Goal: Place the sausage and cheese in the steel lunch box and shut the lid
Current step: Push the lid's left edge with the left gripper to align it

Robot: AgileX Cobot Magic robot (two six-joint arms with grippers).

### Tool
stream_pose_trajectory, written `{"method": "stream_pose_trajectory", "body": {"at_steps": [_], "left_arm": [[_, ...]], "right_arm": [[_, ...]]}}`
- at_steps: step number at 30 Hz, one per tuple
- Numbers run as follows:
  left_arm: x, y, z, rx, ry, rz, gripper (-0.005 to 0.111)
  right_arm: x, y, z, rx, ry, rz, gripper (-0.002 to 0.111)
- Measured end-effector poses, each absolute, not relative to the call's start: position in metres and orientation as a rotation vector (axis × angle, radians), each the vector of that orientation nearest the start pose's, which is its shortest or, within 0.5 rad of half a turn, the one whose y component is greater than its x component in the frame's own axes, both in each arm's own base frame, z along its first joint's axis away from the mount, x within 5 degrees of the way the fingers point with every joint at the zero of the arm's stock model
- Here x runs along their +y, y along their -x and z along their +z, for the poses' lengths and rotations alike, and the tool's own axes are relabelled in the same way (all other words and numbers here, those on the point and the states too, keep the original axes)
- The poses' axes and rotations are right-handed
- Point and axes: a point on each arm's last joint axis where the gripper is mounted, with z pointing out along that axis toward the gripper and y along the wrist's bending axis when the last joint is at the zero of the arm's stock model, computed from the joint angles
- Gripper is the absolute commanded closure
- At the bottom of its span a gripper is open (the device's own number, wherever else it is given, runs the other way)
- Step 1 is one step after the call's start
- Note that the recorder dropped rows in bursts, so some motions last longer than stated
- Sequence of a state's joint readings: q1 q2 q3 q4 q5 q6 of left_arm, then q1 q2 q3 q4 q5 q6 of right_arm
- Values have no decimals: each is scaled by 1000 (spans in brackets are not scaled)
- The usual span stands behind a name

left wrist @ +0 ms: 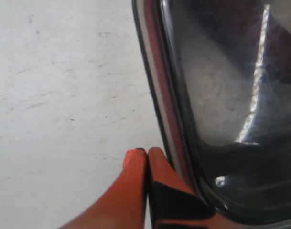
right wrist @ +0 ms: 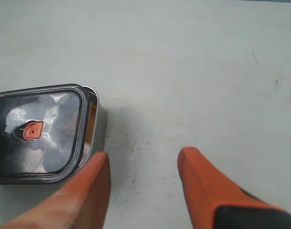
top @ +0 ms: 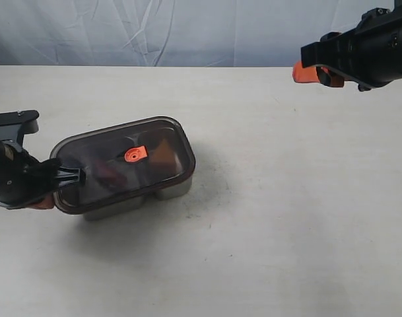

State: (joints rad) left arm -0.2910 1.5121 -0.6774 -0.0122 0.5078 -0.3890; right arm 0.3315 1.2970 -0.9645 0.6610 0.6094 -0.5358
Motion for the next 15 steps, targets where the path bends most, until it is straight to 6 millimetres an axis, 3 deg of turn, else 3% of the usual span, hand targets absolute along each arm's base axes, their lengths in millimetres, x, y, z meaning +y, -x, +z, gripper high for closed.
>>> {"method": "stream_pose_trajectory", "body": {"at_steps": [6,15], "left_arm": [[-72,-238,181,2758,151,-203,106],[-73,-239,179,2755,151,-204,106]], "right_arm": [[119,-248,306,2281,527,597,62],[119,-248,306,2281,527,597,62]]}}
